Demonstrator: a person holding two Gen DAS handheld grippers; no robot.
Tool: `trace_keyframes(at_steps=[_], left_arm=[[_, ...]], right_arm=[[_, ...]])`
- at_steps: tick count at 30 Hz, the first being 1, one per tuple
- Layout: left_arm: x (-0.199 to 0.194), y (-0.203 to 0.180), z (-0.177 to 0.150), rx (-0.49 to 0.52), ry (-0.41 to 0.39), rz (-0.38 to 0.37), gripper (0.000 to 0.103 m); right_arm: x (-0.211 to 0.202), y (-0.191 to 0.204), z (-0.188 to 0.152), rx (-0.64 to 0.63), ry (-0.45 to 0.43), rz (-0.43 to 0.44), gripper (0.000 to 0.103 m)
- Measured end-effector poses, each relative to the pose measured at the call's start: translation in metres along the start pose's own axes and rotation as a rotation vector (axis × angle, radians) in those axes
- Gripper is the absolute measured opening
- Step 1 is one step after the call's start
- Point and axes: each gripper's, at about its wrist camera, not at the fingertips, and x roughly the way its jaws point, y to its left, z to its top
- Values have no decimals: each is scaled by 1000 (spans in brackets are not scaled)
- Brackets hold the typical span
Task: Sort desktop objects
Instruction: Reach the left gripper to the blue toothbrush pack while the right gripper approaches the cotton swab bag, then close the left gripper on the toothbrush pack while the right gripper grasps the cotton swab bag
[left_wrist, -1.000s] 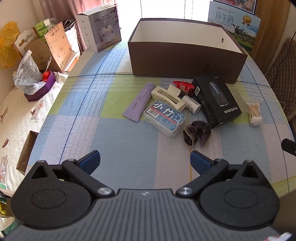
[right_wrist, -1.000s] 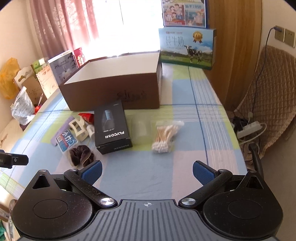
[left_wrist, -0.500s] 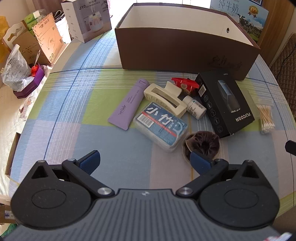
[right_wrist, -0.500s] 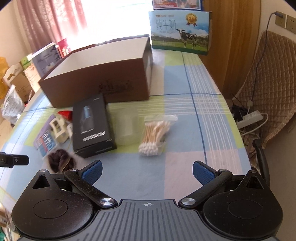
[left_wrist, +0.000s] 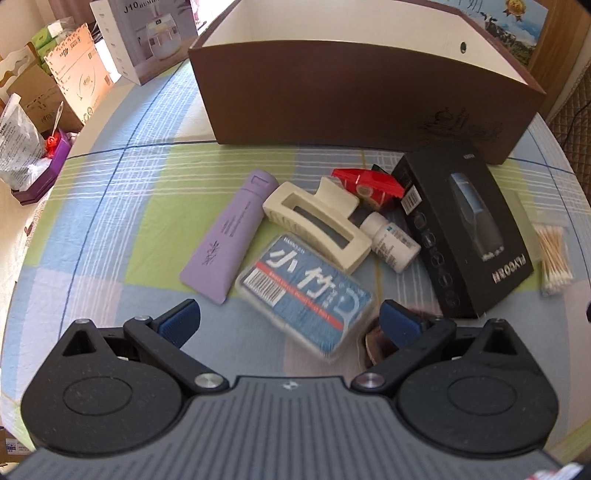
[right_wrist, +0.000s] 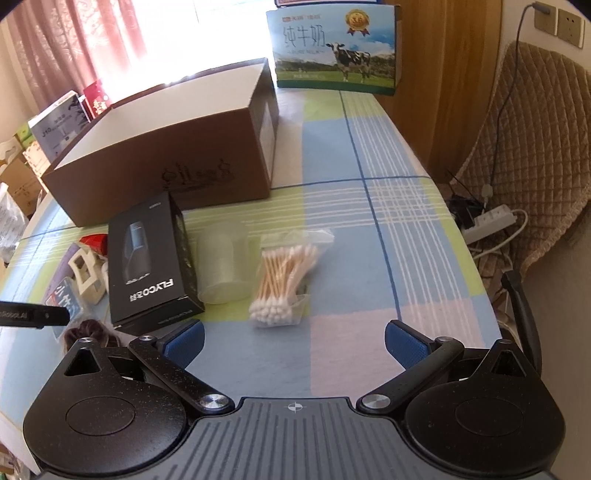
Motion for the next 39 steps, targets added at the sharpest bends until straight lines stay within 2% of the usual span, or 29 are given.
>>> trace_keyframes(at_steps=[4, 11, 16, 18, 22, 24, 27, 31, 32, 39], left_arm=[[15, -4, 8, 2, 5, 26, 102], [23, 2, 7, -5, 16, 14, 101], [15, 26, -6, -36, 36, -29, 92], [12, 33, -10, -23, 33, -43, 85], [10, 41, -11, 25, 14, -50, 82], [11, 43, -9, 21, 11, -71, 73], [16, 39, -1, 25, -1, -83, 68], [25, 28, 5, 52, -5, -57, 62], [27, 26, 5, 65, -6, -51, 56], [25, 24, 0, 140, -12, -52, 55]], right_arm=[[3, -4, 1, 17, 12, -13, 101], [10, -6, 1, 22, 32, -27, 101], [16, -9, -1, 33, 52, -31, 101], [19, -10, -1, 35, 59, -31, 101], [23, -9, 1, 28, 63, -33, 101], [24, -8, 2, 23, 59, -33, 101], [26, -8, 4, 17, 61, -33, 101], [29, -8, 4, 16, 68, -34, 101], [30, -8, 5, 16, 68, -34, 101], [35, -7, 10, 19, 54, -13, 101]])
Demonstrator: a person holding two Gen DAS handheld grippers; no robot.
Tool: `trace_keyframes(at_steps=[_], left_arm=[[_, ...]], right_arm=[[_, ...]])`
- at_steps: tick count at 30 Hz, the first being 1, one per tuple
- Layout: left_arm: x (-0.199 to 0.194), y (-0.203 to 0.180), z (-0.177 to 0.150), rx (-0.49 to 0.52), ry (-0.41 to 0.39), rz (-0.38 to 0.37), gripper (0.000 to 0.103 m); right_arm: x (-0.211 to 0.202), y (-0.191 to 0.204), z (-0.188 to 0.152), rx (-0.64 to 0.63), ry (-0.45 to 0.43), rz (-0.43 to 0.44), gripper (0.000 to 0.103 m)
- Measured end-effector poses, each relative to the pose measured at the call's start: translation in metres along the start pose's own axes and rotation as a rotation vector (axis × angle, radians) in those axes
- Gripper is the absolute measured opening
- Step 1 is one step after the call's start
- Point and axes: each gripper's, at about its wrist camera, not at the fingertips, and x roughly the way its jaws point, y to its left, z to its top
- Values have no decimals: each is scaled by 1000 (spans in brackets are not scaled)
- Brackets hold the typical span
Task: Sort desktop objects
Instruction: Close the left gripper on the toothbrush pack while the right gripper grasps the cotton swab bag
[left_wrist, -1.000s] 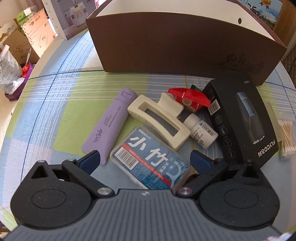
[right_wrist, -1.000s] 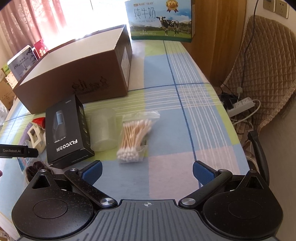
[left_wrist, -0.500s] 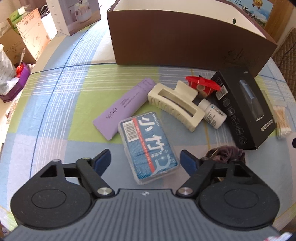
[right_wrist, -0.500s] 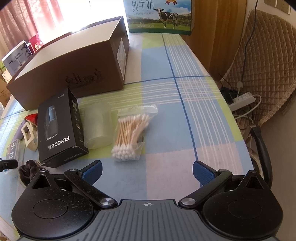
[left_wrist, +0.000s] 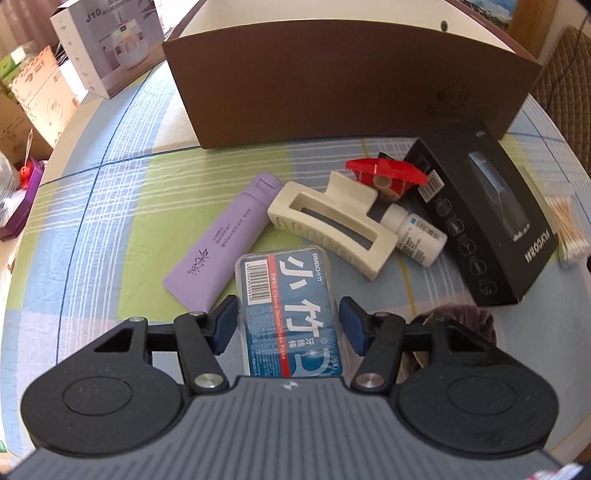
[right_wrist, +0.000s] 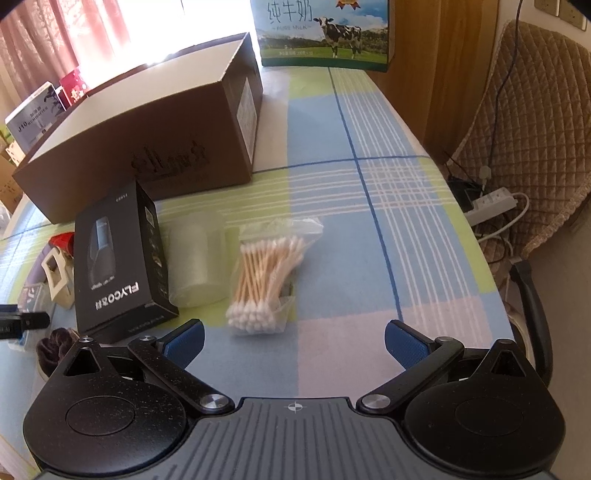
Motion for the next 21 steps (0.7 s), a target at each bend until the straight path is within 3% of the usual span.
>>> trace_keyframes(at_steps=[6, 7, 9, 14, 20, 21], left_arm=[[-6, 3, -3, 16, -14, -1, 55], [-8, 4, -3, 17, -17, -1, 55], [-11, 5, -2, 17, -24, 1, 55], [-14, 10, 1, 16, -34, -7, 55], [-15, 8, 5, 28, -38, -25, 55], [-16, 8, 5, 30, -40, -29, 55]], right_arm=[[10, 12, 8, -49, -37, -6, 99], [13, 14, 10, -65, -44, -7, 86], [19, 14, 14, -74, -51, -19, 75], [30, 6, 26, -25, -56, 1, 72], [46, 14, 22, -104, -40, -10, 54], [45, 17, 20, -142, -39, -20, 43]])
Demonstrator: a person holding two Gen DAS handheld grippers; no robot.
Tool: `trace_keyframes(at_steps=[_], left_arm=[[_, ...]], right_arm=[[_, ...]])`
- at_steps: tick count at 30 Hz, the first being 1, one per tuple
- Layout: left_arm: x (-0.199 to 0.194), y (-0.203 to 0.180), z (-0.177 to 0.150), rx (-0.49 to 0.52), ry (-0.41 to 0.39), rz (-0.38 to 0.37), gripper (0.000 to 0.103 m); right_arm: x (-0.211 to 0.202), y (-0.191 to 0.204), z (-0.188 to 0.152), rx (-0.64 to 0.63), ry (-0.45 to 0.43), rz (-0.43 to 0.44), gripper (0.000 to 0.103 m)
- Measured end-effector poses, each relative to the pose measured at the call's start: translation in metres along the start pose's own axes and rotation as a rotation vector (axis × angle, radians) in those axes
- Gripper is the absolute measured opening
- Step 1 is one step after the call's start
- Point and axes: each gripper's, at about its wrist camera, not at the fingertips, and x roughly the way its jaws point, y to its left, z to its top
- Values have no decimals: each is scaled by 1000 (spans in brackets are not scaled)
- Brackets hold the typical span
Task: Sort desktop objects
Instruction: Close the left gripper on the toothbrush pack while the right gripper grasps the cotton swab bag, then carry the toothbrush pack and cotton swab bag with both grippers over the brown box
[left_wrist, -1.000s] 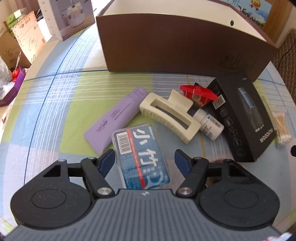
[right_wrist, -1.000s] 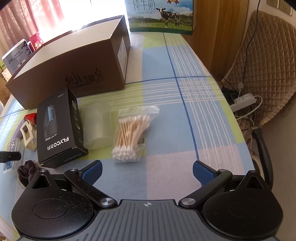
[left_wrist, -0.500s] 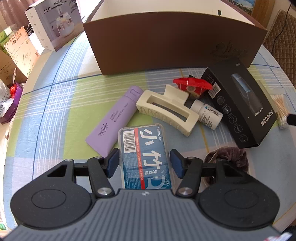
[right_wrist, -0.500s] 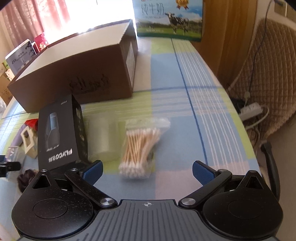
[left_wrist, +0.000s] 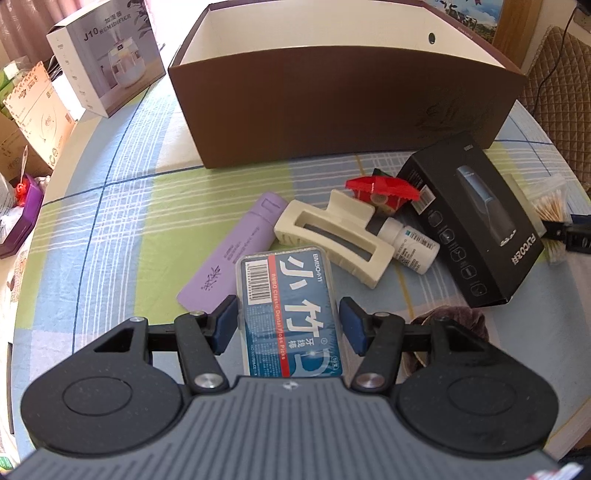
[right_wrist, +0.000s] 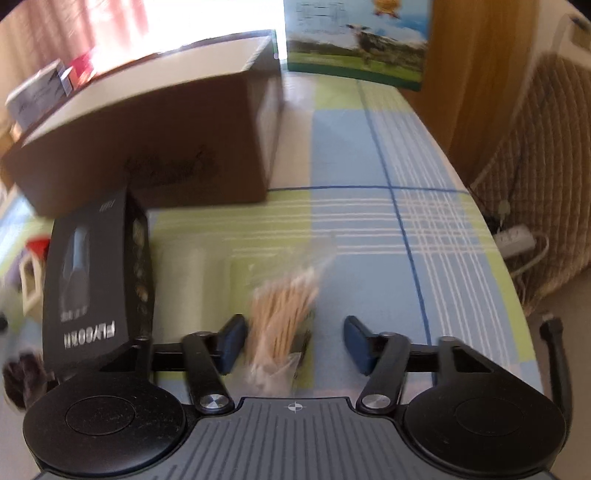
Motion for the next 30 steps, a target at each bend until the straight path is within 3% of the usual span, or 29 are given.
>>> trace_keyframes(at_steps=[1, 7, 12, 20, 30], left_arm=[[-1, 0, 1, 2, -2, -4, 55], [-8, 0, 6, 8, -27, -23, 55], [-21, 3, 16, 11, -60, -35, 55], [-44, 9, 50, 26, -143, -79, 55], [-50, 8, 116, 35, -236, -134, 55]], right_arm=[[-1, 3, -1, -30, 2, -11, 31], [-9, -3, -1, 16, 44, 28, 22], [-32, -7, 4, 57, 15, 49, 21], [-67, 8, 37, 83, -70, 159, 21], [-66, 53, 112, 27, -164, 311, 21]])
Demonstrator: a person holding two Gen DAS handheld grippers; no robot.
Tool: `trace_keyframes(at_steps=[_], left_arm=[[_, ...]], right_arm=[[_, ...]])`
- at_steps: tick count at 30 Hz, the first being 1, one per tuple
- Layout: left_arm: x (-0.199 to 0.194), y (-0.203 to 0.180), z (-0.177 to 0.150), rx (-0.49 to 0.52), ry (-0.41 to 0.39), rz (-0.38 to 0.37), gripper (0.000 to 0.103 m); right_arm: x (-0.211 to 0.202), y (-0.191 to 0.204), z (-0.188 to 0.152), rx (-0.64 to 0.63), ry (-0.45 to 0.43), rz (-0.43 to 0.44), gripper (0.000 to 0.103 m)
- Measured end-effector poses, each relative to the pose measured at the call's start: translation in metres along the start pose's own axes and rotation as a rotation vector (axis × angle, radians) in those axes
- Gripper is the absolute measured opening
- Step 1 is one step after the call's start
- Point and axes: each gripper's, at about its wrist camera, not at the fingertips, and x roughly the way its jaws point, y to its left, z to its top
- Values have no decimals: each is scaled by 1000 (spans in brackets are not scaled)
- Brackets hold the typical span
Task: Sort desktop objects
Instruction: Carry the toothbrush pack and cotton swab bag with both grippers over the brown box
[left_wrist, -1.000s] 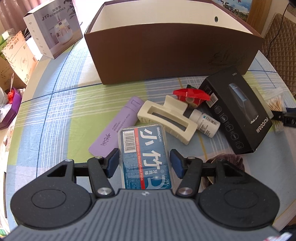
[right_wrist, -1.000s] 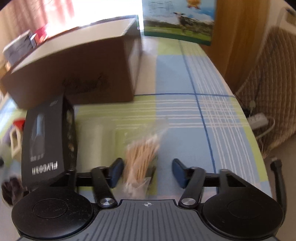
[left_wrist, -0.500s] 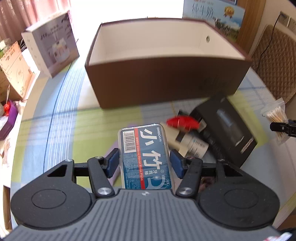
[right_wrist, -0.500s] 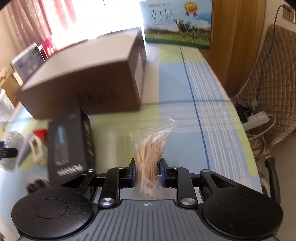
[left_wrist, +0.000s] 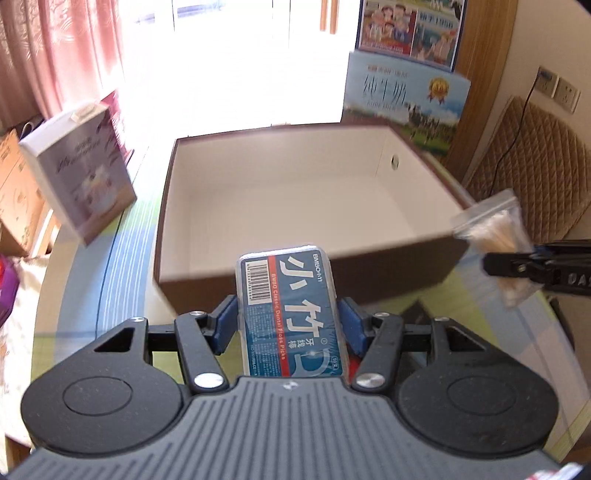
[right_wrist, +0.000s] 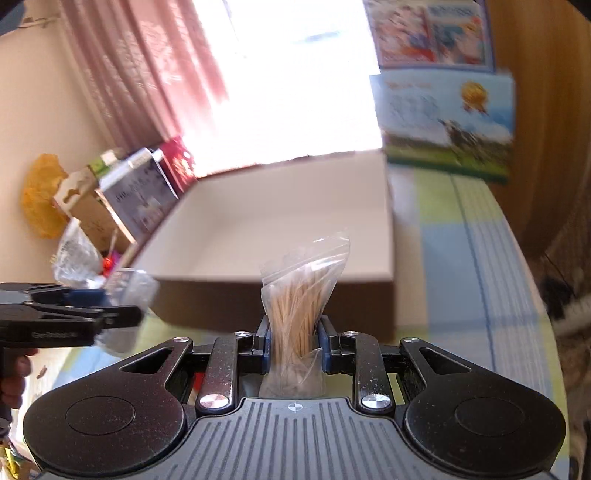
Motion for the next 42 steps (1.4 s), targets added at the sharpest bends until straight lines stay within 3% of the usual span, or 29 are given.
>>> trace_keyframes(at_steps=[5, 13, 28, 42], left_arm=[[18, -1, 43, -18, -32, -37, 55], [76, 10, 83, -67, 36, -85, 55], [170, 23, 87, -90, 243, -65, 55], [192, 21, 84, -87, 333, -71, 54]], right_arm=[[29, 12, 33, -15, -7, 25, 21], [87, 8, 61, 10, 51, 15, 21], [163, -7, 62, -8, 217, -69, 21], [175, -19, 63, 19, 277, -83, 21]])
